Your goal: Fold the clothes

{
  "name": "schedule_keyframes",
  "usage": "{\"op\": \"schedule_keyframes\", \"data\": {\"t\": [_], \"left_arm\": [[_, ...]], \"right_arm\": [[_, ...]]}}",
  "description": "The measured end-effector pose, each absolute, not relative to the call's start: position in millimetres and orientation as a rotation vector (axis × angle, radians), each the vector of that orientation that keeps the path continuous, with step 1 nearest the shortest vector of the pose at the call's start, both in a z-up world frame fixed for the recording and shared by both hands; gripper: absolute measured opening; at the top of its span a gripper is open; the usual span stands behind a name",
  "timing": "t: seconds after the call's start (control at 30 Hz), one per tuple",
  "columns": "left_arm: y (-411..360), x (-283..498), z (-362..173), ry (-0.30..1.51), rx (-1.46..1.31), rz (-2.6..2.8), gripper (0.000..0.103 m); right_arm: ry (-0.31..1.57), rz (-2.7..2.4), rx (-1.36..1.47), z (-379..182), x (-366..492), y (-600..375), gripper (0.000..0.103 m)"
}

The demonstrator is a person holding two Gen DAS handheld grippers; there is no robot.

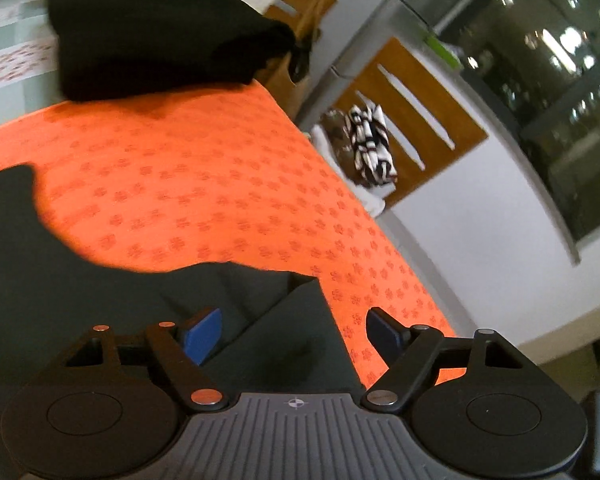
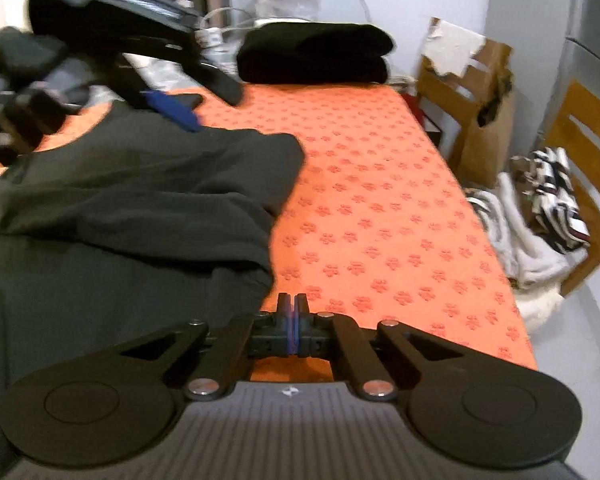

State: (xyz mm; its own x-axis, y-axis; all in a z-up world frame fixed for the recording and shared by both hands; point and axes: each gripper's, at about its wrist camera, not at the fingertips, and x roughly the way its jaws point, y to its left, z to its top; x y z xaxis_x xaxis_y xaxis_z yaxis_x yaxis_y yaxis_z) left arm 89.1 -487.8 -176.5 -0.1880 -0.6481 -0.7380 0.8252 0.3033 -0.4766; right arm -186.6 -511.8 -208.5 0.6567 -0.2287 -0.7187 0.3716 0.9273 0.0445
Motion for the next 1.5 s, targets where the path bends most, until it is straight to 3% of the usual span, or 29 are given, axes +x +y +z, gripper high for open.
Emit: {"op": "schedule_keyframes", "data": {"t": [0.1,0.23,0.33,0.37,0.4,0.43,0.47,0.5,0.93,1.03,1.2,1.27,1.5], "left_arm": [[-505.0,82.0,-178.4,1.151,0.243,-1.371,0.080],[-520.0,75.0,-180.9,1.138,0.298,-1.415,0.080],[-533.3,70.6,-188.1,1.138,0.340,-1.419,0.070],[-537.4,69.7,-191.1,1.141,0.348,-1.420,0.056],[-539.6,70.6,-194.0,1.156,0.342,-1.420,0.026],[-541.6,71.6,-196.9,1.172,0.334,-1.420,0.007],[-542.1,74.2,-197.3,1.173,0.306,-1.413,0.005],[-542.5,76.9,-197.4,1.171,0.276,-1.405,0.005],[-564.7,117.4,-212.5,1.251,0.084,-1.299,0.004],[-560.0,120.0,-196.2,1.212,0.067,-1.301,0.009],[-529.4,111.9,-160.1,1.123,0.089,-1.295,0.033],[-507.9,103.1,-146.9,1.085,0.097,-1.281,0.038],[-413.9,66.3,-137.1,1.094,-0.089,-1.140,0.047]], "right_arm": [[0.760,-0.292,0.148,-205.9,-180.6,-505.4,0.017],[0.745,-0.253,0.074,-205.7,-170.7,-499.2,0.019],[0.748,-0.246,0.022,-207.9,-165.1,-496.3,0.019],[0.752,-0.242,0.001,-209.5,-163.4,-495.3,0.019],[0.755,-0.238,-0.012,-210.2,-162.3,-494.5,0.019],[0.757,-0.233,-0.023,-210.8,-161.2,-493.8,0.018],[0.755,-0.229,-0.034,-210.6,-161.2,-492.6,0.006],[0.746,-0.234,-0.046,-209.4,-162.3,-490.8,0.002],[0.732,-0.279,-0.011,-207.9,-191.6,-481.6,0.001],[0.752,-0.271,0.018,-204.7,-195.0,-482.5,0.002],[0.751,-0.284,0.083,-191.6,-204.6,-484.7,0.003],[0.751,-0.290,0.109,-186.4,-208.5,-485.6,0.003],[0.753,-0.307,0.205,-165.3,-223.3,-489.3,0.006]]}}
